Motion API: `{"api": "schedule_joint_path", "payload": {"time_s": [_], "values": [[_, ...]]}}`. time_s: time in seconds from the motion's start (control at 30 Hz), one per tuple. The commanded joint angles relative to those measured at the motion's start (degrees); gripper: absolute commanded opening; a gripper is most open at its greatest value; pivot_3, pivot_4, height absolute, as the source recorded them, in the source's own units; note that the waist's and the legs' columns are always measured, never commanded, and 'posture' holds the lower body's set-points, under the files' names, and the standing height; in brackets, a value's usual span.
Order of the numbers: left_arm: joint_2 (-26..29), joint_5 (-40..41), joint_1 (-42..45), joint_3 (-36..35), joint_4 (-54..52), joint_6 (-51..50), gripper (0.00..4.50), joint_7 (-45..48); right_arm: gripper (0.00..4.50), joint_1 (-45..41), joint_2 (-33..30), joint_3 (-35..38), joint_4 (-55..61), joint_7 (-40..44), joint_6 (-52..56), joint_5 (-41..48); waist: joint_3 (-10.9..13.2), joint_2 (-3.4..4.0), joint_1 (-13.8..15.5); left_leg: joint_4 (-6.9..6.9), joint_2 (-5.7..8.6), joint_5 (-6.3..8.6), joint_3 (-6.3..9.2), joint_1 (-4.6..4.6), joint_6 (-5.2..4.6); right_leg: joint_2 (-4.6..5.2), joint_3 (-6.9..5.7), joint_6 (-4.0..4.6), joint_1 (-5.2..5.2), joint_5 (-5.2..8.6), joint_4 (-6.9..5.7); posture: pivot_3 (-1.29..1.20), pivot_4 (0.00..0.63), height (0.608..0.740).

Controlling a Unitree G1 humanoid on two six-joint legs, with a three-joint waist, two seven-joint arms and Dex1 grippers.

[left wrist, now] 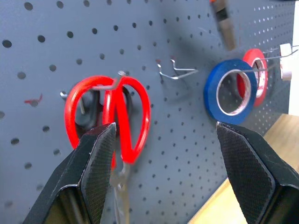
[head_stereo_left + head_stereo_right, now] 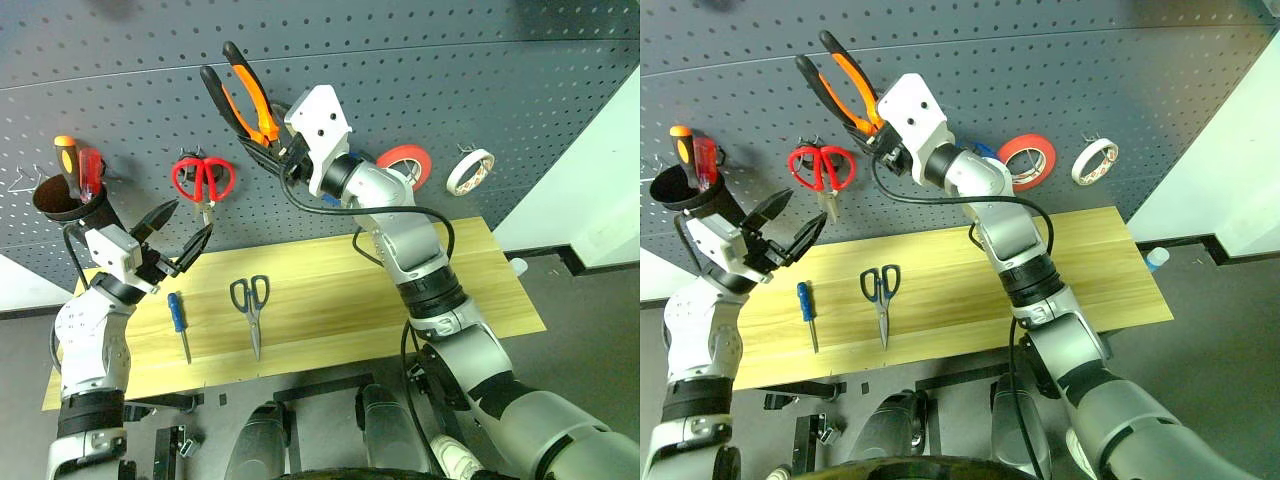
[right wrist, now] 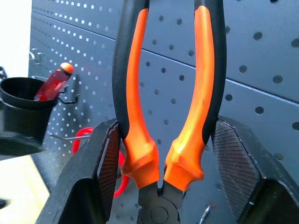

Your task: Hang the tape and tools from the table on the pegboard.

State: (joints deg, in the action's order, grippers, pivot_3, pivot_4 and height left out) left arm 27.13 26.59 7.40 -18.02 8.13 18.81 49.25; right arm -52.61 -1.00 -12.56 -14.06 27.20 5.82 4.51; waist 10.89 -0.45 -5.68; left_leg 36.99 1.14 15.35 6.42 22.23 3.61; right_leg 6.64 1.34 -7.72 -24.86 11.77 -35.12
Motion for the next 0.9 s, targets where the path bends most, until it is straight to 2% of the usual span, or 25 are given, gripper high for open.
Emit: {"api": "schedule_joint_path", "payload": {"time_s": [0.03, 0.23, 0.47, 0.63, 0.9], "values": [[0.1, 2.3, -3.2, -2.5, -6.1, -0.6, 3.58, -1.7, 2.58, -3.6, 1.8, 1.8, -2.2, -1.4, -9.1, -0.4, 0.0, 0.01, -0.1, 0.0, 0.0, 0.0, 0.0, 0.02, 0.0, 0.0, 0.0, 0.01, -0.02, 0.0, -0.03, -0.05, 0.165, 0.733], [-0.7, 3.7, -8.9, -4.2, -12.9, -1.5, 3.58, -4.5, 2.58, -4.6, 3.5, 3.3, -7.0, -2.5, -16.7, -0.1, 0.5, 0.05, 0.3, 0.01, -0.02, 0.0, 0.03, 0.01, 0.0, -0.04, 0.0, 0.05, -0.03, 0.0, -0.06, -0.02, 0.204, 0.733], [-1.7, 2.7, -12.5, -5.4, -16.9, -0.9, 3.58, -7.8, 2.58, -7.1, 4.9, 4.9, -14.8, -3.7, -23.8, -0.5, 2.1, 0.01, 0.3, 0.0, -0.02, 0.0, 0.05, 0.01, 0.0, -0.04, 0.0, 0.11, -0.04, 0.04, -0.07, 0.02, 0.252, 0.733], [-2.9, 2.1, -13.1, -5.2, -18.6, -0.5, 3.58, -10.2, 2.58, -9.9, 5.2, 6.8, -23.8, -5.0, -30.5, -0.8, 3.3, -0.06, 0.3, 0.01, -0.02, -0.01, 0.07, 0.03, 0.0, -0.05, 0.0, 0.12, -0.08, 0.05, -0.09, 0.04, 0.268, 0.733], [-4.1, 1.6, -15.2, -3.2, -21.9, -2.0, 3.58, -11.9, 2.58, -12.4, 5.6, 8.8, -30.7, -5.4, -35.9, -0.4, 4.7, -0.17, 0.4, -0.06, -0.02, -0.01, 0.06, 0.25, 0.0, -0.05, 0.02, 0.15, -0.4, 0.06, -0.19, 0.04, 0.284, 0.733]]}}
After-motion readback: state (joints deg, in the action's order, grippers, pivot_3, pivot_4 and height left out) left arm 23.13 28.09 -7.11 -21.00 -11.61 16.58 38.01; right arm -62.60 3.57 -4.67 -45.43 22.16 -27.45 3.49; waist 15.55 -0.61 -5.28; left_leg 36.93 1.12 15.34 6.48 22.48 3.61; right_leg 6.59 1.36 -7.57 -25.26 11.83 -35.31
